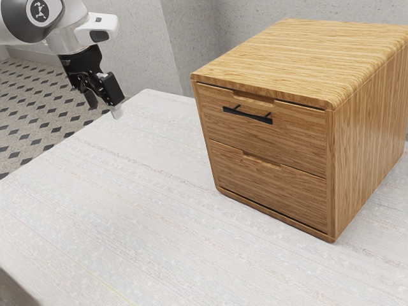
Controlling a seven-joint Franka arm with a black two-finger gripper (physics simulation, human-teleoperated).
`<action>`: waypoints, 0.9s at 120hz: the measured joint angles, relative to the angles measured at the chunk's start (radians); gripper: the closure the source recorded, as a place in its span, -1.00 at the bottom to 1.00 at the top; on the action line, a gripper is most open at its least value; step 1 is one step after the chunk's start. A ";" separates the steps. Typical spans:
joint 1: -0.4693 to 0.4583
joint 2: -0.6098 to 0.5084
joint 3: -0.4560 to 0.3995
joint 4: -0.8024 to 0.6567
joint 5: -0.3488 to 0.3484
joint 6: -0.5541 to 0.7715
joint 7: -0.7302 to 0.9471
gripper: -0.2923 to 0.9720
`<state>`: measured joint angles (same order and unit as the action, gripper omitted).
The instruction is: Pull the drawer handle with one arm to open the drawer
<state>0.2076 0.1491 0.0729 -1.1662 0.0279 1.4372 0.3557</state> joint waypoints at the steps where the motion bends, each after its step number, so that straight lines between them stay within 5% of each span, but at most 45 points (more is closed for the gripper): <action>1: 0.000 0.000 0.000 0.000 0.000 0.000 0.000 -0.54; 32: 0.003 -0.005 0.000 0.005 -0.003 -0.002 0.005 -0.54; 54: 0.010 -0.116 -0.008 0.078 -0.009 -0.020 0.005 -0.54; 108: -0.024 -0.088 -0.015 0.071 -0.041 0.010 0.007 -0.54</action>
<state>0.1833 0.0615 0.0582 -1.0948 -0.0135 1.4475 0.3626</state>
